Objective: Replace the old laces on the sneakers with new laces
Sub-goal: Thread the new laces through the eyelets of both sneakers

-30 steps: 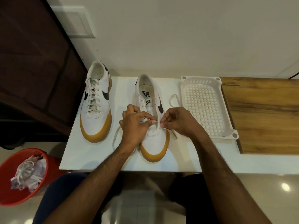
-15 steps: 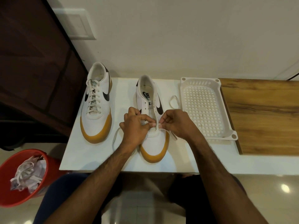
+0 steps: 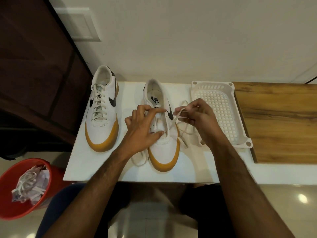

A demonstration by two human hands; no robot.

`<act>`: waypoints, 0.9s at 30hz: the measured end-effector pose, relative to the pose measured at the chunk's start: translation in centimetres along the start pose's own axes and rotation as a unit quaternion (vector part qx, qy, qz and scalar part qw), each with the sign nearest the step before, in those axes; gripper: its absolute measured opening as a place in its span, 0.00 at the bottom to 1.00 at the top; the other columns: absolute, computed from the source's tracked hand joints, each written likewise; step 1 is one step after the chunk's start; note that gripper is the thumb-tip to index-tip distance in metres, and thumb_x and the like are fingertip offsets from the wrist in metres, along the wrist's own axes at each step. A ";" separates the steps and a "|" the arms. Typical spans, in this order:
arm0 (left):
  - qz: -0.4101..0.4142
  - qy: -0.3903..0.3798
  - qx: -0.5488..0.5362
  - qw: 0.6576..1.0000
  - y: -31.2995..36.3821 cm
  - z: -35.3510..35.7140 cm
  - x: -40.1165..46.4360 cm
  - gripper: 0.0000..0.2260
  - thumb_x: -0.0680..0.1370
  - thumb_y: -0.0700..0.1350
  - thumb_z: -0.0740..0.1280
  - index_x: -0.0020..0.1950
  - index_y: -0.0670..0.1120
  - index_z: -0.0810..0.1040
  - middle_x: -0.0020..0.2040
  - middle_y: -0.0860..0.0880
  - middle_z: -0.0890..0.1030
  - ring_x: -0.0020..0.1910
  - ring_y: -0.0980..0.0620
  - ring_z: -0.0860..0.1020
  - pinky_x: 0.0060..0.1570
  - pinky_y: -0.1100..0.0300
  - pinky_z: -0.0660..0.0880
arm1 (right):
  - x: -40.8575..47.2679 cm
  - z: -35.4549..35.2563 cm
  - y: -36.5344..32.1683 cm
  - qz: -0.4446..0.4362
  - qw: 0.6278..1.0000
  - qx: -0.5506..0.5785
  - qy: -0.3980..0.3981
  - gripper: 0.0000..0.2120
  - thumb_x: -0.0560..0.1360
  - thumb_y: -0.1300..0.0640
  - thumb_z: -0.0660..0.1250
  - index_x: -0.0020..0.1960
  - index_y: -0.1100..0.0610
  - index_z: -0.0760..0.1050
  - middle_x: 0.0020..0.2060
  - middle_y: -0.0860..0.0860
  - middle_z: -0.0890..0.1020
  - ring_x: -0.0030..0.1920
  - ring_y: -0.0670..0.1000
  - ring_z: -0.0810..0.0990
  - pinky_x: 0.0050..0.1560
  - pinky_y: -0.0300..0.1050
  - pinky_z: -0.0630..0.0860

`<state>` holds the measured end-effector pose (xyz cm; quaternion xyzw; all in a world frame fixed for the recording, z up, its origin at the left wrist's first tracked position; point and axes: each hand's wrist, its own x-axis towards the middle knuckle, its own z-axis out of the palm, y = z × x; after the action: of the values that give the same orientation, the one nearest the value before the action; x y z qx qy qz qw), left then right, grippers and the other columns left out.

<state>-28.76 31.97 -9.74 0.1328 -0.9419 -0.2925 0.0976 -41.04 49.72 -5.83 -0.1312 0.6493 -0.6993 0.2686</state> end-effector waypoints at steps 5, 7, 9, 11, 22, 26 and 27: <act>0.032 -0.004 0.041 0.999 -0.7 -0.3 0.2 0.19 0.78 0.58 0.65 0.70 0.65 0.72 0.64 0.55 0.64 0.66 0.53 0.64 0.60 0.55 0.52 | 0.2 -1.2 -0.6 0.029 0.977 0.162 0.136 0.10 0.85 0.60 0.57 0.44 0.54 0.68 0.30 0.47 0.72 0.30 0.47 0.69 0.33 0.42 0.69; 0.030 0.008 0.032 0.999 -0.8 -0.4 0.2 0.17 0.81 0.57 0.59 0.69 0.63 0.74 0.65 0.54 0.66 0.66 0.52 0.65 0.61 0.54 0.53 | 0.2 -1.1 0.3 0.028 0.988 -0.096 0.116 0.03 0.82 0.55 0.63 0.49 0.52 0.72 0.37 0.47 0.78 0.36 0.48 0.74 0.37 0.43 0.72; 0.016 0.032 0.006 0.999 -0.6 -0.1 0.2 0.16 0.82 0.54 0.57 0.69 0.62 0.75 0.66 0.53 0.66 0.67 0.52 0.65 0.62 0.54 0.53 | 0.2 -0.6 0.8 0.023 0.962 -0.270 0.021 0.06 0.78 0.49 0.69 0.52 0.49 0.76 0.48 0.47 0.83 0.46 0.47 0.80 0.45 0.44 0.75; -0.021 0.062 -0.035 0.997 -0.3 0.2 0.2 0.15 0.83 0.53 0.59 0.69 0.60 0.74 0.68 0.53 0.65 0.69 0.51 0.66 0.64 0.53 0.54 | 0.3 0.0 1.1 0.031 0.930 -0.359 -0.075 0.09 0.75 0.46 0.73 0.49 0.50 0.79 0.47 0.43 0.83 0.47 0.41 0.79 0.45 0.38 0.72; -0.042 0.078 -0.065 0.994 -1.7 -1.1 1.0 0.17 0.78 0.52 0.71 0.64 0.57 0.71 0.66 0.54 0.67 0.54 0.51 0.79 0.51 0.44 0.79 | 0.2 1.3 1.5 0.032 0.923 -0.341 -0.175 0.03 0.76 0.58 0.74 0.45 0.57 0.81 0.44 0.47 0.86 0.47 0.43 0.83 0.54 0.41 0.78; -0.028 0.069 -0.107 0.991 -2.8 -1.7 1.1 0.18 0.76 0.47 0.74 0.63 0.56 0.73 0.64 0.53 0.68 0.54 0.53 0.77 0.52 0.45 0.79 | 0.5 1.2 0.3 0.037 0.997 -0.065 0.025 0.04 0.79 0.64 0.63 0.45 0.58 0.73 0.47 0.54 0.87 0.38 0.46 0.78 0.34 0.35 0.70; -0.026 0.068 -0.113 0.991 -2.9 -1.8 1.1 0.18 0.76 0.47 0.74 0.63 0.57 0.73 0.64 0.53 0.68 0.55 0.53 0.77 0.54 0.45 0.79 | 0.5 0.8 -0.1 0.049 0.995 0.044 0.079 0.04 0.79 0.63 0.61 0.45 0.58 0.71 0.45 0.56 0.87 0.35 0.47 0.76 0.33 0.36 0.68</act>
<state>-28.81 28.40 -9.87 0.1647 -0.8904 -0.3895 0.1682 -41.06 48.74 -5.76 -0.0320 0.6429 -0.7213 0.2556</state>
